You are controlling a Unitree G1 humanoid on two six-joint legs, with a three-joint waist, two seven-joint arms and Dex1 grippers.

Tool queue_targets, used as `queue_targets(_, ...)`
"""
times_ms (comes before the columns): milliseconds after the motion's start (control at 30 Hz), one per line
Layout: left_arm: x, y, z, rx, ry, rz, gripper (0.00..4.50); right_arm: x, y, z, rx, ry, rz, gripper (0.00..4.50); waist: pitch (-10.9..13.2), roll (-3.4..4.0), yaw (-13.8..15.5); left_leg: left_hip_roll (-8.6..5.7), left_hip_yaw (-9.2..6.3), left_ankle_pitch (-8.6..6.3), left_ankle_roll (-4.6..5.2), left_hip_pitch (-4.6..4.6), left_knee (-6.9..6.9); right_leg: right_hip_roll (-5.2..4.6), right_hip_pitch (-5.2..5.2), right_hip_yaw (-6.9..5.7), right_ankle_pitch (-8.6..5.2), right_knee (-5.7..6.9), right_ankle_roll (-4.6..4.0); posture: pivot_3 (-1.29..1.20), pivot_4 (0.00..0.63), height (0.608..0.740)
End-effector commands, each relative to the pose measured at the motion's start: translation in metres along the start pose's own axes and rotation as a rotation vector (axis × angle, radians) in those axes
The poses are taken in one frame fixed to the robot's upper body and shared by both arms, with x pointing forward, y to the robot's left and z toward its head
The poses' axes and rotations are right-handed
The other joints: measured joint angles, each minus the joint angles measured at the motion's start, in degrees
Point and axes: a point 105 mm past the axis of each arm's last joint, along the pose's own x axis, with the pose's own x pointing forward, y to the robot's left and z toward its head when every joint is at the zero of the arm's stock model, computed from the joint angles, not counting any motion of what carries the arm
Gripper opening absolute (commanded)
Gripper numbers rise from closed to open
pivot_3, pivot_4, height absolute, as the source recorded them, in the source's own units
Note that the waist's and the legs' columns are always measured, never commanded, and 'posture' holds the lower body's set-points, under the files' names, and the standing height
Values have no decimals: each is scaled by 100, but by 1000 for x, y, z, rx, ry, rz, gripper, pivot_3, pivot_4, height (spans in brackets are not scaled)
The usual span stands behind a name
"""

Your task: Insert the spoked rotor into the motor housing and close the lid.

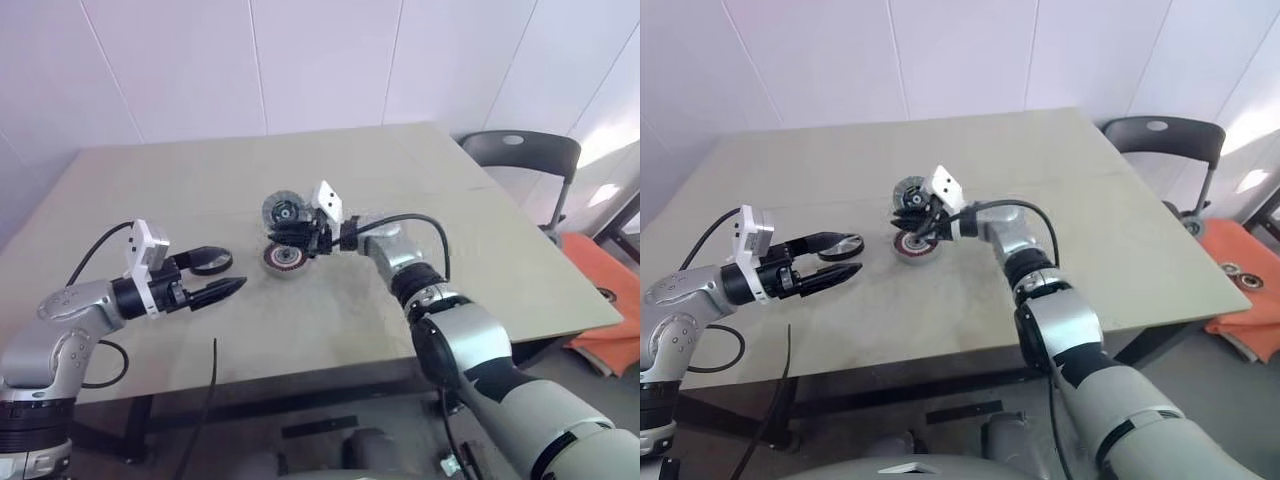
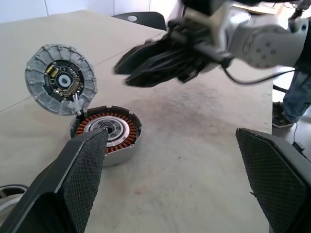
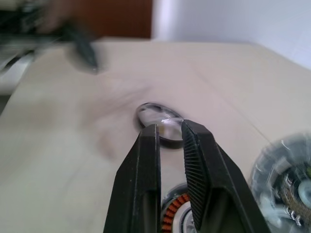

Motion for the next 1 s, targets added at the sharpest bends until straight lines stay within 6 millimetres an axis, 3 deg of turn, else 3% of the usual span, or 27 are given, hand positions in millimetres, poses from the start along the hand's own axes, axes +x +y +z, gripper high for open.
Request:
queue_targets(33,3,-1,11,40,-24,-12,4482,-2,2,19,-255,102,124,772,0,0,-4,0,0,0,0,0,2,0,0,0,0,0,0,0,0,740)
queue_targets(333,4,-4,8,32,-44,5,4482,7,-9,3,-578,393,113,772,0,0,-6,2,0,2,-5,-2,-1,-3,-9,4,0,6,-3,0,0,740)
queue_targets(567,-3,-8,4,21,-50,41,4482,2,-3,-17,-738,574,246,772,0,1,-3,-2,2,3,-7,-6,-1,-13,-11,5,-1,4,-5,0,0,740)
queue_targets(867,-4,-9,1,14,-57,58,4482,4,-9,-6,-826,624,266,772,1,1,-3,-3,2,4,-9,-2,0,-11,-10,3,-1,8,-5,0,0,740)
queue_targets(1000,0,-11,-1,10,-66,55,4482,2,-13,-11,-834,672,254,772,1,1,-1,-3,1,4,-9,-3,-1,-11,-9,4,-1,7,-5,0,0,740)
